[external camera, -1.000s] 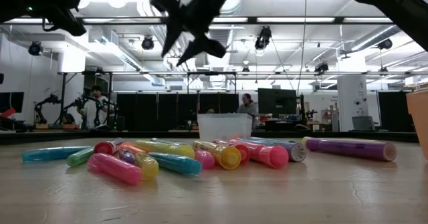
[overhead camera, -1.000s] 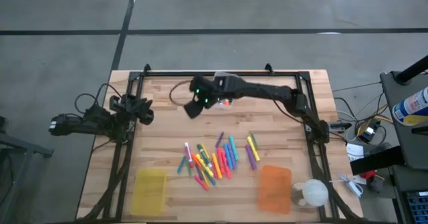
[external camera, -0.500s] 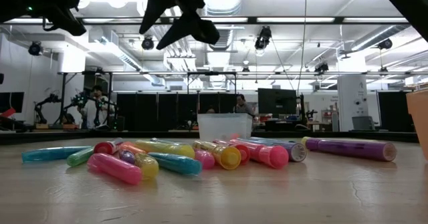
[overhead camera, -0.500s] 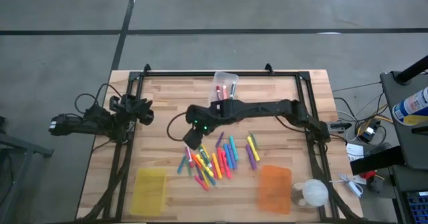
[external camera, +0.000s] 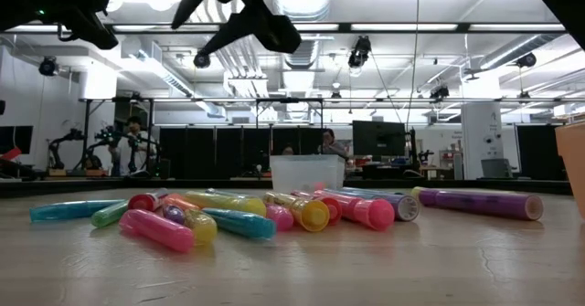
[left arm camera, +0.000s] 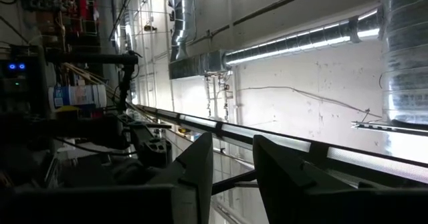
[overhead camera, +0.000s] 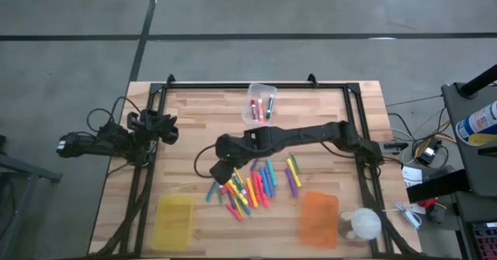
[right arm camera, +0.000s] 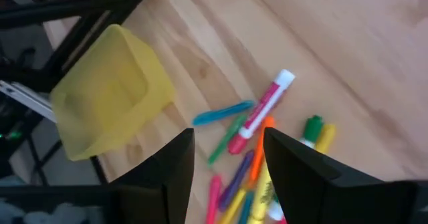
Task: Pick & Place Markers
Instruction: Put the green and white marker pen into the white bin
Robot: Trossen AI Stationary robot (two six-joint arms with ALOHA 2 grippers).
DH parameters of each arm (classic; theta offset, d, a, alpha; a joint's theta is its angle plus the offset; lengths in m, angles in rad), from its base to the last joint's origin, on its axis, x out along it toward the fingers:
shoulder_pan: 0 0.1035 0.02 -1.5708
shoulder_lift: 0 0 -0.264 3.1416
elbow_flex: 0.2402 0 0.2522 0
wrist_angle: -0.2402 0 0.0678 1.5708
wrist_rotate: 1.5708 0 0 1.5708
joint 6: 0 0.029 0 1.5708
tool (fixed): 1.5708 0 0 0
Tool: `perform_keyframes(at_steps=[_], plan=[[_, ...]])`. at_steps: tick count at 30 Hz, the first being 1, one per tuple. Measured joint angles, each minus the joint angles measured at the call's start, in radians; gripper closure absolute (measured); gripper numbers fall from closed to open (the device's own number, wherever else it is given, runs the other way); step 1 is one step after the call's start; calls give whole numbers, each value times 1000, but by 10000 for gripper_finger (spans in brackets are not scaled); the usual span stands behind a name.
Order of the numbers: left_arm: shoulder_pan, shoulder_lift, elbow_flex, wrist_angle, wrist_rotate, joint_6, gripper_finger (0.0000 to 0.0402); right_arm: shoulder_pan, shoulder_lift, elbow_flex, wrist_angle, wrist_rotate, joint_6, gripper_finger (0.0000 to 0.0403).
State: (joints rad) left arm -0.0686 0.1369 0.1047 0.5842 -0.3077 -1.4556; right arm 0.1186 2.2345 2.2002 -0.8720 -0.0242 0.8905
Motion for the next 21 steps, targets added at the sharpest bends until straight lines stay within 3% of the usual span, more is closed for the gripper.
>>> perform_keyframes(at_steps=[6, 16, 21], plan=[[0, 0, 0, 0, 7, -11, 300, 7, 0, -16, 11, 3, 73, 232], [0, 0, 0, 27, 174, -93, 300, 8, 0, -136, 26, 27, 255, 232], [0, 0, 0, 47, 226, -110, 300, 19, 0, -227, 132, 28, 240, 232]])
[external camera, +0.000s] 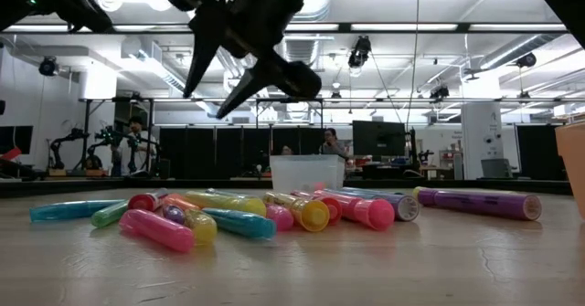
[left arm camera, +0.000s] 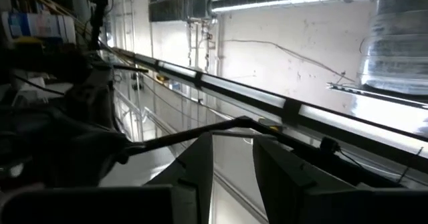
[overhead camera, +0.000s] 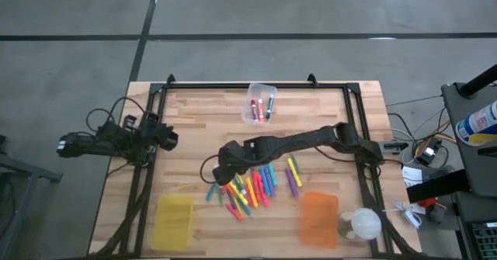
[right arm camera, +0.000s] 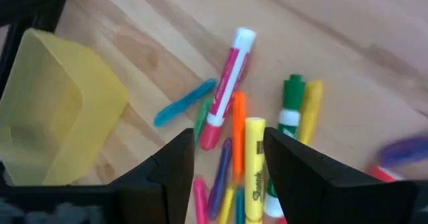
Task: Pick & Place Markers
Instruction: Put the green and white marker pen into the white bin
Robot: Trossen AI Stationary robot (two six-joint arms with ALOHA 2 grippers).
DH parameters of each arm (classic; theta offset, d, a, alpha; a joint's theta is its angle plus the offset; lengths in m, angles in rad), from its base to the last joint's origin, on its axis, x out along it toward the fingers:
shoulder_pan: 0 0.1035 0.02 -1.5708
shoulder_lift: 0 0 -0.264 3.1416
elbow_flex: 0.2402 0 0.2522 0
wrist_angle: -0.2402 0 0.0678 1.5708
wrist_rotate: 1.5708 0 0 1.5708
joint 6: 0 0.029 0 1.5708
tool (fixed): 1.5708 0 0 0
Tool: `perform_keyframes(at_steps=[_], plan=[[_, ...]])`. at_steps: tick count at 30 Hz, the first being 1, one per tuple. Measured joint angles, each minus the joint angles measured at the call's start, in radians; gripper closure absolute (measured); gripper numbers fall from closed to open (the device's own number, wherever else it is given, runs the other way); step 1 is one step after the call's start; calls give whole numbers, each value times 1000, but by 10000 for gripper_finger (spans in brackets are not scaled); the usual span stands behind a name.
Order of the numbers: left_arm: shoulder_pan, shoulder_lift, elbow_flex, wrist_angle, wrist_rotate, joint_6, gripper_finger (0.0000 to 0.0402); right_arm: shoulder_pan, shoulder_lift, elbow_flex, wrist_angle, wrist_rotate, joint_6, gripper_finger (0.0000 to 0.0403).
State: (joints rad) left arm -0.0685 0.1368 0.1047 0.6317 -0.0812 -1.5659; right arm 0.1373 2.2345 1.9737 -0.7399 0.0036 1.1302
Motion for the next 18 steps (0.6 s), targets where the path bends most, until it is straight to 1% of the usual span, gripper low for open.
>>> perform_keyframes(at_steps=[2, 6, 10, 13, 18], plan=[[0, 0, 0, 6, 19, -19, 300, 8, 0, -30, 28, -1, 10, 232], [0, 0, 0, 6, 46, -38, 300, 16, 1, -77, 18, -3, 83, 232], [0, 0, 0, 5, 47, -38, 300, 23, 1, -104, 26, 0, 120, 232], [0, 0, 0, 5, 57, -40, 300, 31, 1, -132, 41, -3, 119, 232], [0, 0, 0, 5, 74, -40, 300, 46, 2, -167, 115, -2, 105, 232]])
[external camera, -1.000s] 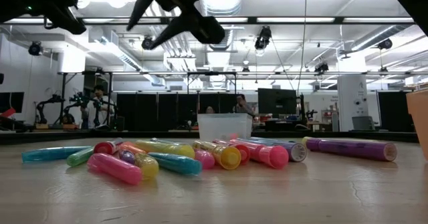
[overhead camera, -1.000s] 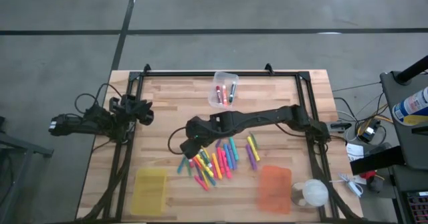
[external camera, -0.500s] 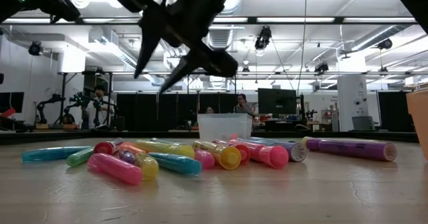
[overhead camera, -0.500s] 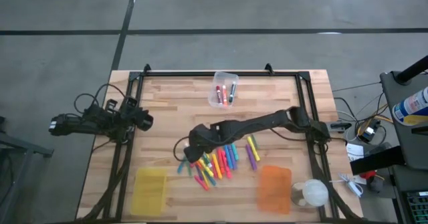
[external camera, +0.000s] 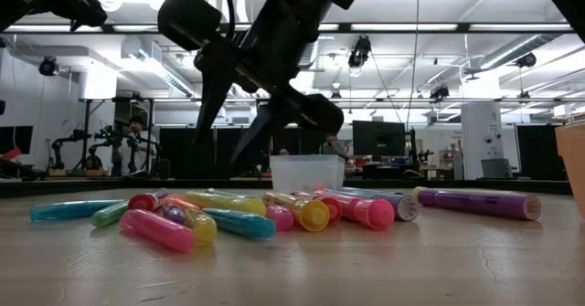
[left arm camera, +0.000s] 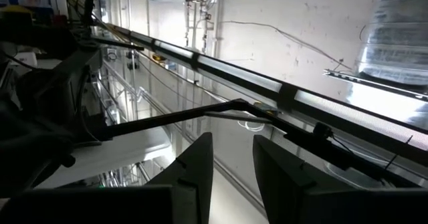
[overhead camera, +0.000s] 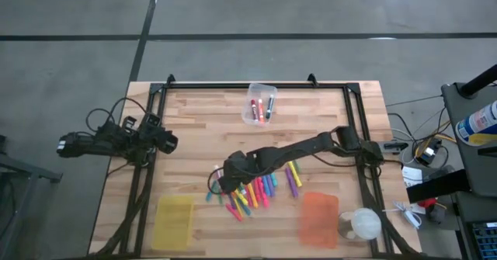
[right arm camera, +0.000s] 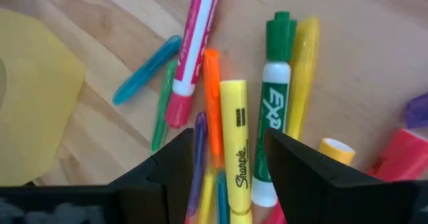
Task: Pick & Place Markers
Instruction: Put the green and white marker pen into the white bin
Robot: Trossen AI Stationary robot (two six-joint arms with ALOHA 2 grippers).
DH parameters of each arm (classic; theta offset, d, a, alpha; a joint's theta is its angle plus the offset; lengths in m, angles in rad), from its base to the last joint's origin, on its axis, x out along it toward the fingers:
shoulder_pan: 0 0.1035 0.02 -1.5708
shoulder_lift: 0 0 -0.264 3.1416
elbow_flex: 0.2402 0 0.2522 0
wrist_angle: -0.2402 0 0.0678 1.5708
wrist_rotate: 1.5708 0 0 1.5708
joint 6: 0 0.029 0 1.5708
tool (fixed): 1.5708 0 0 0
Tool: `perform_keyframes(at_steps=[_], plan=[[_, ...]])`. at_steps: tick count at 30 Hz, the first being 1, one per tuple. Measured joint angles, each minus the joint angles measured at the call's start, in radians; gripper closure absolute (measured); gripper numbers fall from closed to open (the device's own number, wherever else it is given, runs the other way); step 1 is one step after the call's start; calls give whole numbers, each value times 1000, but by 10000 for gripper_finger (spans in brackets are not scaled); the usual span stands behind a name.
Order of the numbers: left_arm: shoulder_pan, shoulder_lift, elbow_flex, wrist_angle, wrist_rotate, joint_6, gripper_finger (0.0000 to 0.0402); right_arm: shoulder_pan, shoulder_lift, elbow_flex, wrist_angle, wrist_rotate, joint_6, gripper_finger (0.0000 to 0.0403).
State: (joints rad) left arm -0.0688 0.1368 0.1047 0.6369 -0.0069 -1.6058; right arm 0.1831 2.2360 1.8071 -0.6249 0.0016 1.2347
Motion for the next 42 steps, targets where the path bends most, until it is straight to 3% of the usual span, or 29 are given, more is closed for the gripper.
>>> perform_keyframes(at_steps=[42], plan=[[0, 0, 0, -1, 15, -3, 300, 1, 75, -60, 82, 89, -68, 236]])
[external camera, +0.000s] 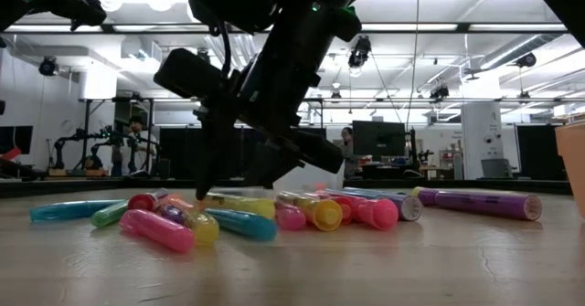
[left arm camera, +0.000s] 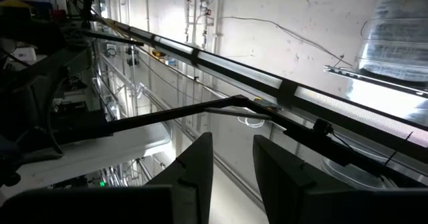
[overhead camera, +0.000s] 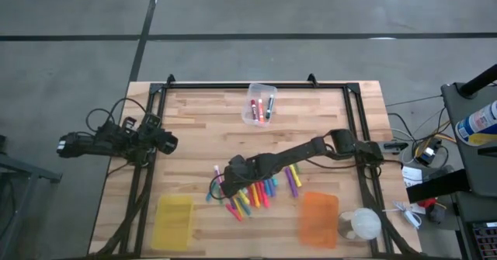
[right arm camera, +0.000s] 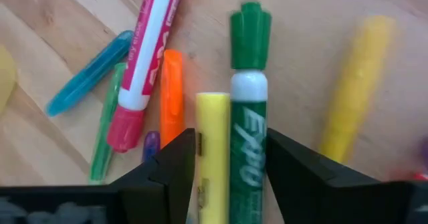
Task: Pick & Place Markers
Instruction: Put the green and white marker pen into the white bin
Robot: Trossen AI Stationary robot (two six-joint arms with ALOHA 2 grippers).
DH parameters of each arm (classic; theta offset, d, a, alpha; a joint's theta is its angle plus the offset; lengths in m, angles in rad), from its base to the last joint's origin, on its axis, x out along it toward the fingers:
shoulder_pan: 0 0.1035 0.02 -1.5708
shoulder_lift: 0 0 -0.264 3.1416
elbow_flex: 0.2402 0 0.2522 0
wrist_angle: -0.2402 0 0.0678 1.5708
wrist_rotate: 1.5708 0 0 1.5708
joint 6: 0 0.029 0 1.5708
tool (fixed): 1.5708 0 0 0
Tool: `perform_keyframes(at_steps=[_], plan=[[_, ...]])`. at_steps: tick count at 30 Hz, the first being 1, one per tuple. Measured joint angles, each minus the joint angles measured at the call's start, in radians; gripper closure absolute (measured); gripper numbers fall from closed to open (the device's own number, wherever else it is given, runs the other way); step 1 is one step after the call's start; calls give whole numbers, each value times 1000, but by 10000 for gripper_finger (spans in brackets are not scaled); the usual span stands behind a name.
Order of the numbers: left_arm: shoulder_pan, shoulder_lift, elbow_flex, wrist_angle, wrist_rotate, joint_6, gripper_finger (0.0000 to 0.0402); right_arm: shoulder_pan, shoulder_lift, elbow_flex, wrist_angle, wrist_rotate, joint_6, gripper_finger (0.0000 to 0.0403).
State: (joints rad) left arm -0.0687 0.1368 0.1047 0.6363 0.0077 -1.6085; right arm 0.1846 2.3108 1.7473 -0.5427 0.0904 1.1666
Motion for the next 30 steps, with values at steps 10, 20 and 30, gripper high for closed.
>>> perform_keyframes(at_steps=[10, 20, 30], plan=[[0, 0, 0, 0, 1, -1, 300, -12, 1, 11, 12, -14, -30, 274], [0, 0, 0, 0, 15, -1, 300, -14, 4, 75, 6, -69, -82, 327], [0, 0, 0, 0, 21, -1, 300, -38, 4, 233, -181, -55, -129, 331]])
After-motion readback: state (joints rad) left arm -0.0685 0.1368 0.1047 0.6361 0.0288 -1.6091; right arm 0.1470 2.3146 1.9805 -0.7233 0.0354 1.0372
